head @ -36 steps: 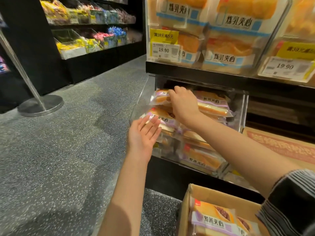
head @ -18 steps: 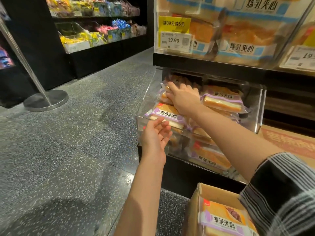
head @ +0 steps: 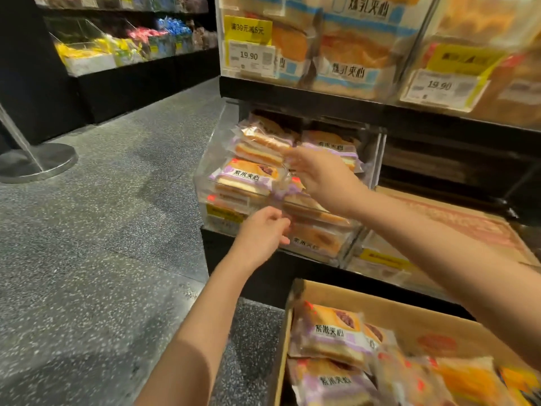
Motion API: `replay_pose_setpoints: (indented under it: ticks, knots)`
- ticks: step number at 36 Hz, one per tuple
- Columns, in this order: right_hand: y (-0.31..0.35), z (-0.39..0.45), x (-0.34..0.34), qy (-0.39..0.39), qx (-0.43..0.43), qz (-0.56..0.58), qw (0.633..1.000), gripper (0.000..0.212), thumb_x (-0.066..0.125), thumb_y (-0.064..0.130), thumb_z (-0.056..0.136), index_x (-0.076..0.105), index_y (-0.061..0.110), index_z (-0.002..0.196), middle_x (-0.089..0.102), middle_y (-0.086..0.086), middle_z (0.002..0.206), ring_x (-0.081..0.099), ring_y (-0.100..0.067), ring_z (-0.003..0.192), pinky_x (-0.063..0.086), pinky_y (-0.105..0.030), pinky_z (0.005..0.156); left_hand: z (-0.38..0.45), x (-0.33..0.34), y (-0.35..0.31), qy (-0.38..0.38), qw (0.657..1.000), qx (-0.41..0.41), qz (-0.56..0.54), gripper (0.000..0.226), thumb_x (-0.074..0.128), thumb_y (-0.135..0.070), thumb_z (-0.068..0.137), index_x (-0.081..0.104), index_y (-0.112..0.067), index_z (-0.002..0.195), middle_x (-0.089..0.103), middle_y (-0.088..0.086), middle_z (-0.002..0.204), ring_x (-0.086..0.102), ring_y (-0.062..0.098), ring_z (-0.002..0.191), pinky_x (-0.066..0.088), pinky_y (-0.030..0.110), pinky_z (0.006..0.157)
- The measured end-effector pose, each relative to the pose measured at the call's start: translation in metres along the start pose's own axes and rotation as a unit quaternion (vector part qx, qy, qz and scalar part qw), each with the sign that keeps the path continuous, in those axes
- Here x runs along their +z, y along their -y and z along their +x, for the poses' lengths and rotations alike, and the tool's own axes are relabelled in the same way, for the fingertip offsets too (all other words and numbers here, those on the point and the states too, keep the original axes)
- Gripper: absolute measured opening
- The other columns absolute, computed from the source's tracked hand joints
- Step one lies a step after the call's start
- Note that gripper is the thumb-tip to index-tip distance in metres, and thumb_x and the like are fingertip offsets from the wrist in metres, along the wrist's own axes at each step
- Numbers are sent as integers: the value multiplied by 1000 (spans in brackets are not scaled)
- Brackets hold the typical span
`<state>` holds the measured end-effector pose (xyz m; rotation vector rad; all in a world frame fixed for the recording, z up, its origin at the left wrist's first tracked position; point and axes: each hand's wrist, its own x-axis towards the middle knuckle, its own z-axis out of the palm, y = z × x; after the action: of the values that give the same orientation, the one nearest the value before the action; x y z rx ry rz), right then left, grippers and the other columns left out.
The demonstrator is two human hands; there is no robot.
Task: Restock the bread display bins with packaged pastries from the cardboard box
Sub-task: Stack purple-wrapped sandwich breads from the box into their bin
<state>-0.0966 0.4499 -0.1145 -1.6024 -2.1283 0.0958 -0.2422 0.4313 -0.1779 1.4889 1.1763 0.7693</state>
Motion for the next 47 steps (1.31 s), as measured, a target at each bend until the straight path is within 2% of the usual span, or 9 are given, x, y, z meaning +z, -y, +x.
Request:
replay_pose_setpoints:
  ticks: [7,17,26,30,35,39,42,45,47]
  knots:
    - [-12,-116,-35,74,42,-11,996,31,56,4,92,66,16,118,70,-2,103,64,-15,96,44,-19,79,-24,33,5,169,954,104,226,17,54,-25,96,49,-27,80,59,-8,73,58,-7,62,36,9,52]
    - [-45,-241,-5,168,113,19,979,22,58,9,90,72,14,105,72,1,97,64,-14,88,42,-20,74,-42,99,16,361,804,120,456,31,52,-37,96,58,-25,124,60,-6,112,53,2,82,45,26,82]
    - [-96,-283,41,258,173,-7,951,65,59,3,82,40,20,142,52,-8,135,50,-28,123,45,-42,95,-53,131,35,441,725,93,521,31,53,-35,96,55,-27,126,58,-5,115,50,11,97,36,24,78]
    - [-115,-282,58,291,147,-5,945,78,61,-4,73,40,22,143,47,-4,142,41,-23,132,42,-41,101,-53,136,40,443,723,81,524,32,53,-36,96,54,-27,127,58,-7,111,53,12,101,34,24,76]
    - [-123,-285,74,303,117,-1,946,37,63,11,82,54,12,118,54,-8,120,48,-30,118,44,-45,90,-50,138,41,437,726,78,525,32,52,-39,95,55,-28,125,57,-6,112,47,9,95,35,24,77]
    - [-123,-283,66,274,104,4,956,29,58,8,87,55,9,116,59,-8,117,51,-27,112,40,-38,89,-51,142,41,432,744,74,504,39,55,-46,92,55,-28,126,55,-11,102,49,8,91,35,20,67]
    - [-120,-279,52,230,118,33,965,20,59,11,89,54,11,109,61,-8,105,51,-21,99,36,-34,84,-53,144,37,425,781,68,453,55,61,-55,84,49,-28,130,59,-10,108,54,5,91,39,11,71]
    - [-112,-273,34,135,128,115,976,16,66,21,88,55,14,97,62,-2,89,56,-20,85,45,-40,78,-55,143,31,407,833,62,370,72,67,-68,68,51,-30,127,62,-11,113,58,6,99,47,26,90]
    - [-102,-267,20,66,148,169,972,18,71,23,85,57,14,92,62,-4,82,56,-19,77,46,-36,73,-57,144,24,389,858,84,326,69,68,-73,63,56,-34,119,64,-17,108,60,2,98,48,23,87]
